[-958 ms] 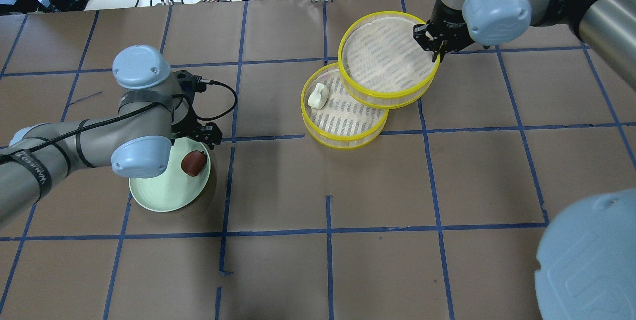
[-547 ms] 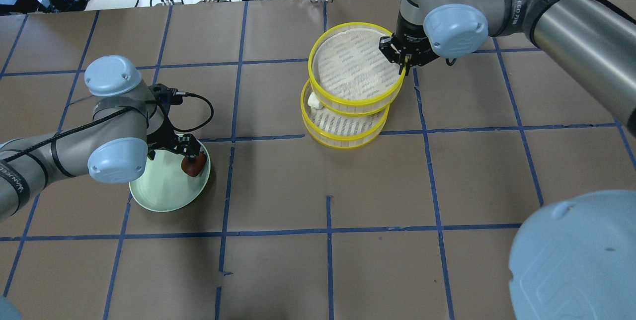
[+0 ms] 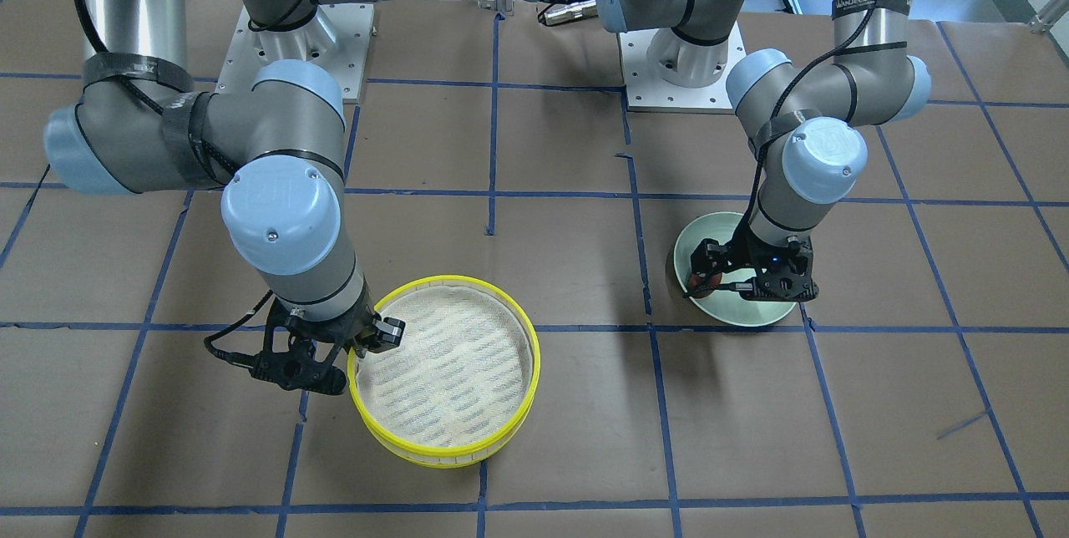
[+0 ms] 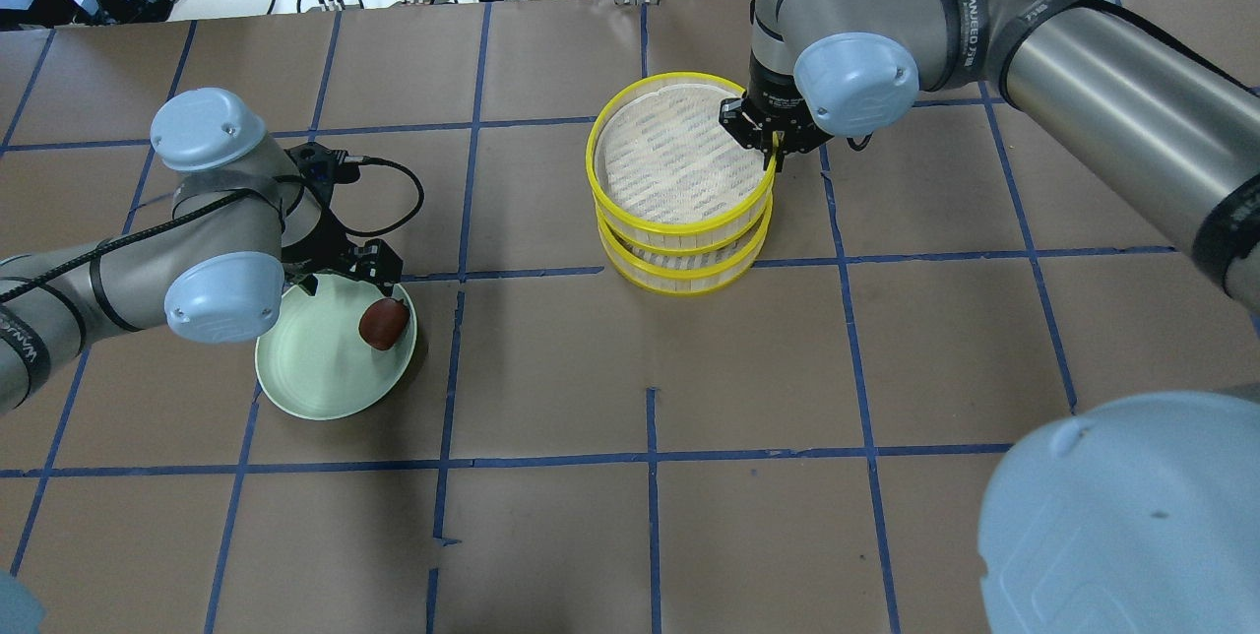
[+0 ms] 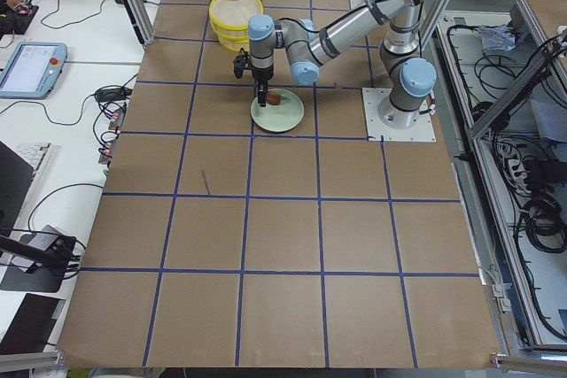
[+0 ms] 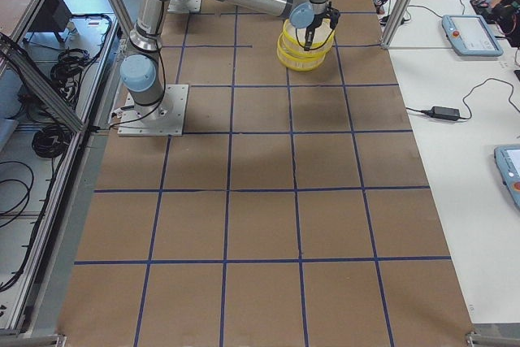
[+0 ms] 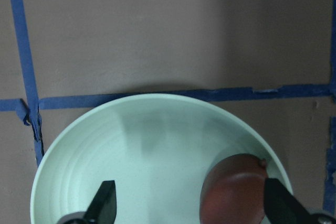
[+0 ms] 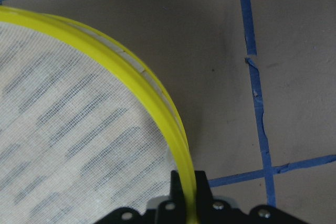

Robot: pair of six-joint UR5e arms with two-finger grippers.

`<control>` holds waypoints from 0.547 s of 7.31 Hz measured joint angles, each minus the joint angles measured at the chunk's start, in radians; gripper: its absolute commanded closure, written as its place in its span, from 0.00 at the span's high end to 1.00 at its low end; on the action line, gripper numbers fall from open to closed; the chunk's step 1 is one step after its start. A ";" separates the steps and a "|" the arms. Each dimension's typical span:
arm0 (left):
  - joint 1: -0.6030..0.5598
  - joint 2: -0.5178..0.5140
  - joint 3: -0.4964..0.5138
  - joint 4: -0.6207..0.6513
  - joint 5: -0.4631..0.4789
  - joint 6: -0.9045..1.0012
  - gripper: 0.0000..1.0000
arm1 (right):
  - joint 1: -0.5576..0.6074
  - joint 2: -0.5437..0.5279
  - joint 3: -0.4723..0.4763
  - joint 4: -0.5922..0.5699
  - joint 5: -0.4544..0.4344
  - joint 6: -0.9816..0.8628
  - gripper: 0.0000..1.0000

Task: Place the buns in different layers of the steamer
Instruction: 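Restack top tier with right gripper while left gripper returns to plate, then grasp brown bun with left gripper while right gripper releases and rises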

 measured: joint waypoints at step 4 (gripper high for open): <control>-0.001 -0.008 -0.010 -0.034 -0.043 -0.012 0.57 | -0.001 -0.006 0.008 0.035 0.000 -0.036 0.10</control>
